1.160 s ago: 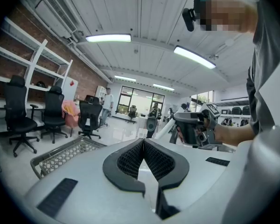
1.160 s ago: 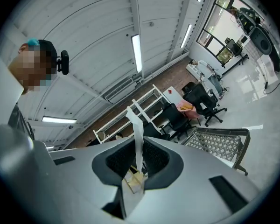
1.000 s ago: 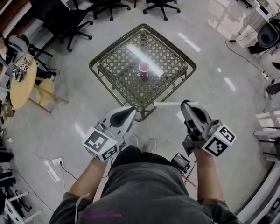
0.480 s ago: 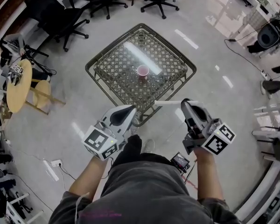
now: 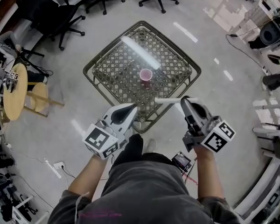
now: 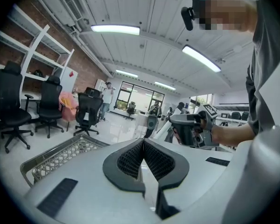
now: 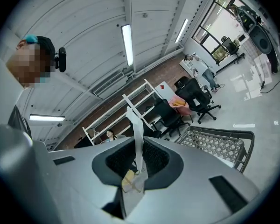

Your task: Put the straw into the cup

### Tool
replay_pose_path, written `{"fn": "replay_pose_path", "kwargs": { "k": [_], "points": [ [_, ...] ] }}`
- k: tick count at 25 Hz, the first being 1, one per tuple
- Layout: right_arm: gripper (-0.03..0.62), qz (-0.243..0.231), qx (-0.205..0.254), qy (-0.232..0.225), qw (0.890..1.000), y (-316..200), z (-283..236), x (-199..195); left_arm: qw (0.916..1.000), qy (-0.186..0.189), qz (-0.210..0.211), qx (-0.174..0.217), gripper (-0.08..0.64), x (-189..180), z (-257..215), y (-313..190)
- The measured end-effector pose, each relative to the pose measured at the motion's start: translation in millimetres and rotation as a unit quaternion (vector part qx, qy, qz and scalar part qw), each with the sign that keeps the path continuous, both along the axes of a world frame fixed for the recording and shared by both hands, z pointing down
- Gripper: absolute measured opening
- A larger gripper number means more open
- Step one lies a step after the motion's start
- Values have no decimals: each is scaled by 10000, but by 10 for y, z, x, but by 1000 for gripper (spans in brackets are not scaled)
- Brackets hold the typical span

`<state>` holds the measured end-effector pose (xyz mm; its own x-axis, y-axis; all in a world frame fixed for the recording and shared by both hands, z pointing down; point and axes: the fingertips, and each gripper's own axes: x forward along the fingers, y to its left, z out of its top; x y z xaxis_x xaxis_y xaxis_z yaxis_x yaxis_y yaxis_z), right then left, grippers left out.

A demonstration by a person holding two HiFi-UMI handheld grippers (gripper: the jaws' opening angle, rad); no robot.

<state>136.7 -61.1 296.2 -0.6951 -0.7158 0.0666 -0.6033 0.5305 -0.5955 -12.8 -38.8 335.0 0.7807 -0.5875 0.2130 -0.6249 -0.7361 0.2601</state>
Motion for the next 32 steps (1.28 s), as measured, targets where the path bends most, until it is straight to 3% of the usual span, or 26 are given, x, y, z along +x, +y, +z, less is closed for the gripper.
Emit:
{"fn": "replay_pose_path", "kwargs": {
  "k": [18, 32],
  "points": [
    [49, 82, -348, 463, 9983, -1086, 498, -408, 9984, -3, 311, -480, 11, -243, 463, -925],
    [49, 181, -914, 730, 9930, -1690, 1314, -440, 9945, -12, 451, -940, 11, -281, 911, -1358]
  ]
}}
